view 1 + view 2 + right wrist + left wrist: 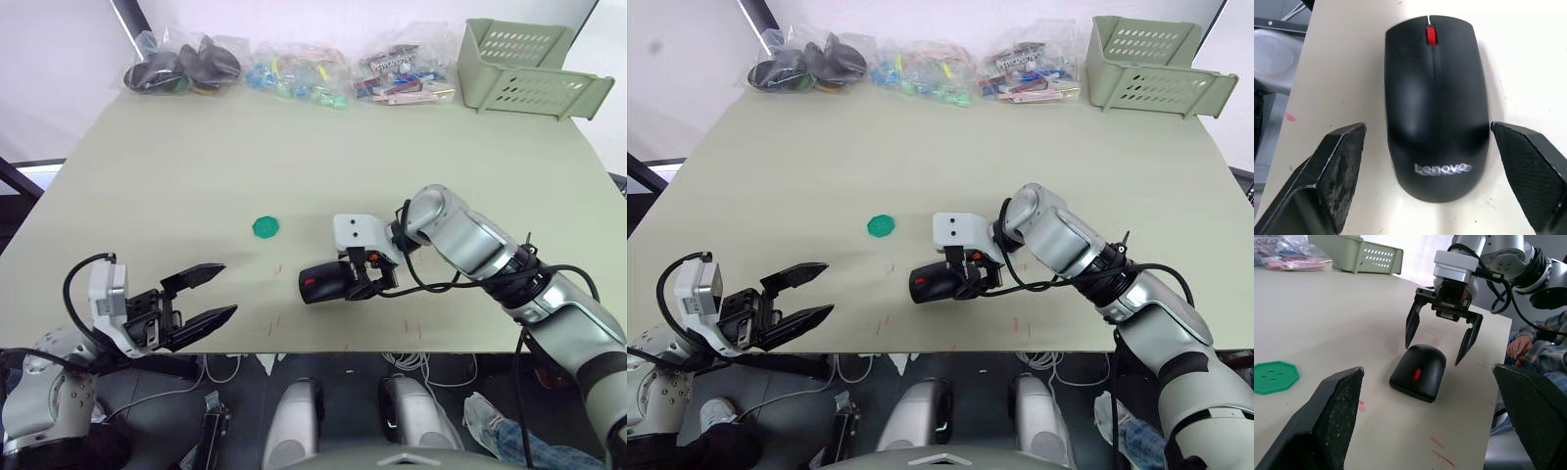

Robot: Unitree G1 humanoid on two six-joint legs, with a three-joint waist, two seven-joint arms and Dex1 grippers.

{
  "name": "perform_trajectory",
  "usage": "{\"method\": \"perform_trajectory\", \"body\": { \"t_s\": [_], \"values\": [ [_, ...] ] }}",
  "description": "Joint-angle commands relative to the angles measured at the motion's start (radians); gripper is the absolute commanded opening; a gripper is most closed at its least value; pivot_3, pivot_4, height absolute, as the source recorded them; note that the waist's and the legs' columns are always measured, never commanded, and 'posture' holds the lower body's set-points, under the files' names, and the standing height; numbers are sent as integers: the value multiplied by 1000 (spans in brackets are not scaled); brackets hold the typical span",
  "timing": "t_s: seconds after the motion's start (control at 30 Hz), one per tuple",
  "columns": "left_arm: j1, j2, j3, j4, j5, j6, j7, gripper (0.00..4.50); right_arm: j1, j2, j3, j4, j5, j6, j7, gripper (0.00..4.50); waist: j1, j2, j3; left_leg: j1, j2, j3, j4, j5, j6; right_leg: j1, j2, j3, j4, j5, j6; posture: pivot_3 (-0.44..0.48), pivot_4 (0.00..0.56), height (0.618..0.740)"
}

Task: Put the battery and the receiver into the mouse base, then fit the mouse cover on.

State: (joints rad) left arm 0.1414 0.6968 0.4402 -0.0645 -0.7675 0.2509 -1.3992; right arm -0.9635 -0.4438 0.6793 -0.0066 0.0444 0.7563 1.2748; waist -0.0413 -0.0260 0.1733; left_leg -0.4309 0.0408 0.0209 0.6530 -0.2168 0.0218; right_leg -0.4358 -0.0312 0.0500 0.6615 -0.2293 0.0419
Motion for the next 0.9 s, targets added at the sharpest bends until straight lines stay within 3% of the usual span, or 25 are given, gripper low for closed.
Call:
{"method": "perform_trajectory", "body": {
  "t_s": [0.03, 0.17, 0.27, 0.33, 0.5, 0.6, 0.9],
  "values": [
    [-2, -2, 8, -19, -3, -17, 3, 4500, 0, 24, -107, -80, 66, -4, -21, 4427, 0, 0, 0, 0, 0, 0, 0, 0, 0, 0, 0, 0, 0, 0, 0, 0, 150, 740],
    [0, -3, 8, -20, -3, -18, 5, 4500, 24, 61, -158, -101, 114, 18, -59, 4427, 0, 0, 0, 0, 0, 0, 0, 0, 0, 0, 0, 0, 0, 0, 0, 0, 150, 740],
    [-1, 0, 6, -19, -4, -17, 5, 4500, 52, 122, -181, -104, 159, 52, -104, 3781, 0, 0, 0, 0, 0, 0, 0, 0, 0, 0, 0, 0, 0, 0, 0, 0, 150, 740],
    [-4, 2, 6, -17, -5, -16, 5, 4500, 66, 147, -166, -85, 141, 35, -140, 2929, -1, 0, 0, 0, 0, 0, 0, 0, 0, 0, 0, 0, 0, 0, 0, 0, 150, 740],
    [-7, 6, 8, -17, -5, -14, 5, 4500, 100, 171, -130, -60, 120, 10, -182, 2929, 1, 0, 0, 0, 0, 0, 0, 0, 0, 0, 0, 0, 0, 0, 0, 0, 150, 740],
    [-6, 7, 9, -21, -6, -12, 8, 4500, 107, 183, -120, -45, 115, 1, -194, 2227, 0, 0, 0, 0, 0, 0, 0, 0, 0, 0, 0, 0, 0, 0, 0, 0, 150, 740],
    [-1, 5, 11, -25, -5, -17, 12, 4500, 107, 201, -93, 33, 90, -59, -210, 2227, 0, 0, 0, 0, 0, 0, 0, 0, 0, 0, 0, 0, 0, 0, 0, 0, 150, 740]
  ]
}}
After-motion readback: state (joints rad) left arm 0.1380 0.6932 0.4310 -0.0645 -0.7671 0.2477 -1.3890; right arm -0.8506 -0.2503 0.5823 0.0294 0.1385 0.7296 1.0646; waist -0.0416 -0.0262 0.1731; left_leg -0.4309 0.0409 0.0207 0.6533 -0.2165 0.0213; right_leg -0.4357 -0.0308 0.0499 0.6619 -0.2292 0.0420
